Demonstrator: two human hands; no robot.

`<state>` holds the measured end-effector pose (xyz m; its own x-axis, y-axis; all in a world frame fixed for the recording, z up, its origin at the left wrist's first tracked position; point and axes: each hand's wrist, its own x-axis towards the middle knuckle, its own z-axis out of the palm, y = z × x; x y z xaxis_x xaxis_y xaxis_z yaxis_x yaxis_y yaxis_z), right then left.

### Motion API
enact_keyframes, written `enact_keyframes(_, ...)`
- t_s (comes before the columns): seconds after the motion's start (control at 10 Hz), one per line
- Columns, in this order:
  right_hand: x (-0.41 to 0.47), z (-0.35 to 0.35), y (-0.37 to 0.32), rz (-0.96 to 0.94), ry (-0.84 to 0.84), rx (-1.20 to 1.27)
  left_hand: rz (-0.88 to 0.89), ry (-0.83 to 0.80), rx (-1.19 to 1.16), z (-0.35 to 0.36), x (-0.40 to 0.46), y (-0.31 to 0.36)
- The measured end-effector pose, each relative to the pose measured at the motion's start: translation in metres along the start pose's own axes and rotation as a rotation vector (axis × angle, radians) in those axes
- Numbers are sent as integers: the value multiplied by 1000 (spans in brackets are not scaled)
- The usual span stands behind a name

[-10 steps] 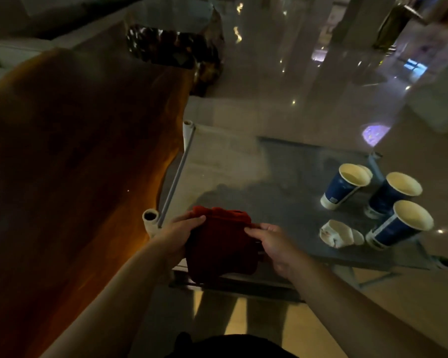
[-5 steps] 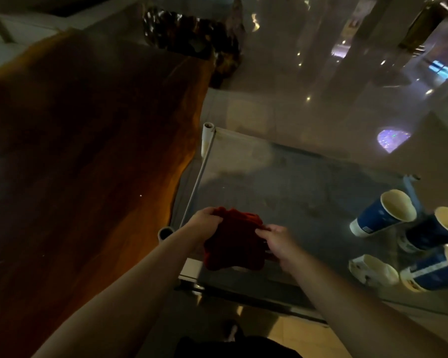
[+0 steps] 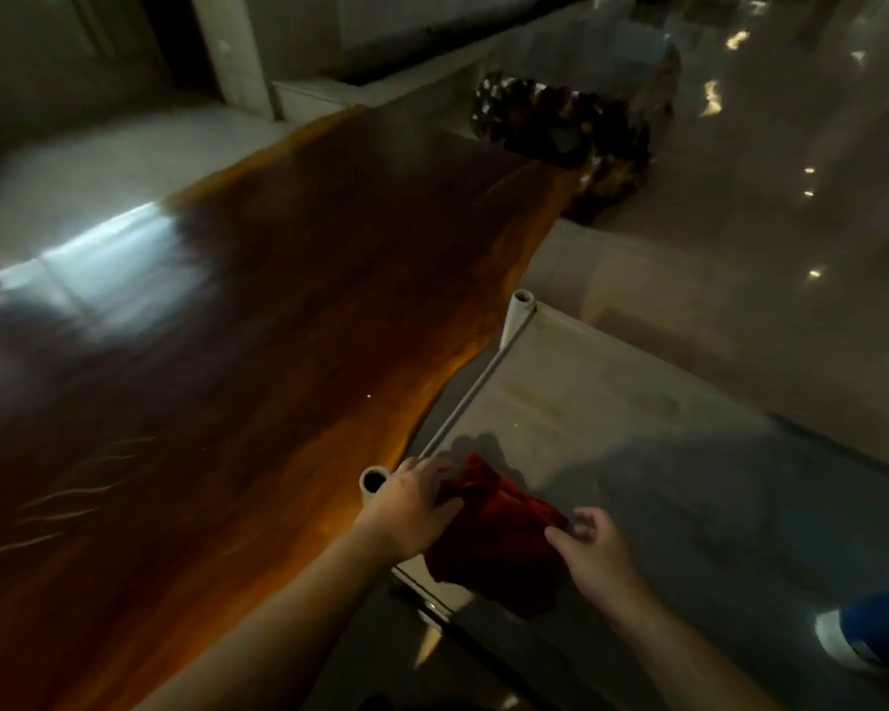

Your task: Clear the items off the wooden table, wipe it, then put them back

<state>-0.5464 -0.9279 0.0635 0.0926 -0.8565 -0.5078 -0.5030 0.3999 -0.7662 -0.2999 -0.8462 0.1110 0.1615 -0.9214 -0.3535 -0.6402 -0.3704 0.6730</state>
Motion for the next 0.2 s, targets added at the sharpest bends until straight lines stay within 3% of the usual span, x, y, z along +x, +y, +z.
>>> enact_keyframes(0.2, -12, -11, -44, -245, -277, -118, -54, 236, -27, -26, -51, -2)
